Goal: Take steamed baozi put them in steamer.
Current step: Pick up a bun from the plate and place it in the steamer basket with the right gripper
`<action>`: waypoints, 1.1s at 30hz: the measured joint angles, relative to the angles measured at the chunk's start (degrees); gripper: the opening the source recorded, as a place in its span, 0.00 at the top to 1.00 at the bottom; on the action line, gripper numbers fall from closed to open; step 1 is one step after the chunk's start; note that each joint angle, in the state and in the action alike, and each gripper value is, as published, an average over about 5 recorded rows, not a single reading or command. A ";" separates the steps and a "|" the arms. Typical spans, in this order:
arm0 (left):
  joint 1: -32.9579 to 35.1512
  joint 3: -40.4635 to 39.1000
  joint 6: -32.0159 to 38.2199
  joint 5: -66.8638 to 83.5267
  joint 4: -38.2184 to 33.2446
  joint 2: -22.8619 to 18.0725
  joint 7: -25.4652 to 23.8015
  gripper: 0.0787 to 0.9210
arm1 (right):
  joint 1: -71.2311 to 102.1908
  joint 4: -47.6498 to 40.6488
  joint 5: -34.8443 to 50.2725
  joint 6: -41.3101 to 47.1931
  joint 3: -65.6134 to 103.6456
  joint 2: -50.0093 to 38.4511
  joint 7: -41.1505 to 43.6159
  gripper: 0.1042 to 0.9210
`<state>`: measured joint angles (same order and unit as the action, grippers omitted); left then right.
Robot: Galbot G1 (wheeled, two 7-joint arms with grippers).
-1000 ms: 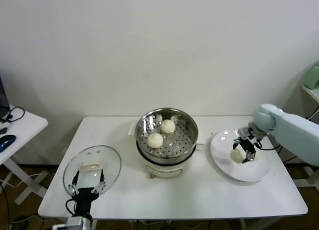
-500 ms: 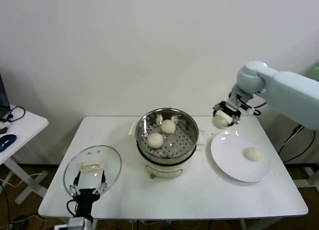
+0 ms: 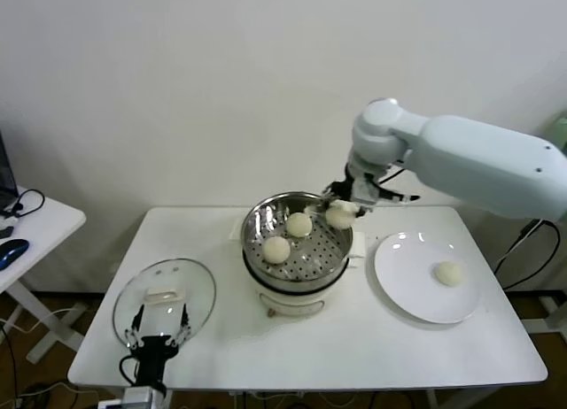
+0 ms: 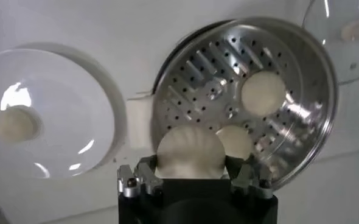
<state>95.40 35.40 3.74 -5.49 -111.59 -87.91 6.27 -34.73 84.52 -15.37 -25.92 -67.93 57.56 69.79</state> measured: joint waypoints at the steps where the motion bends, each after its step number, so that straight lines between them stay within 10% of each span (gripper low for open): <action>1: 0.04 0.09 0.00 0.00 0.02 0.00 0.01 0.12 | 0.66 -0.32 -0.36 -0.28 0.02 1.01 -0.02 0.23; 33: -0.65 -0.46 -0.29 -0.90 1.16 -0.26 0.10 0.12 | 10.01 -2.63 -5.76 -5.25 -0.98 9.00 -0.71 0.23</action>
<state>94.75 34.94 3.46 -6.40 -110.42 -88.16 6.37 -24.72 81.89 -21.13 -31.17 -68.91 66.55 69.08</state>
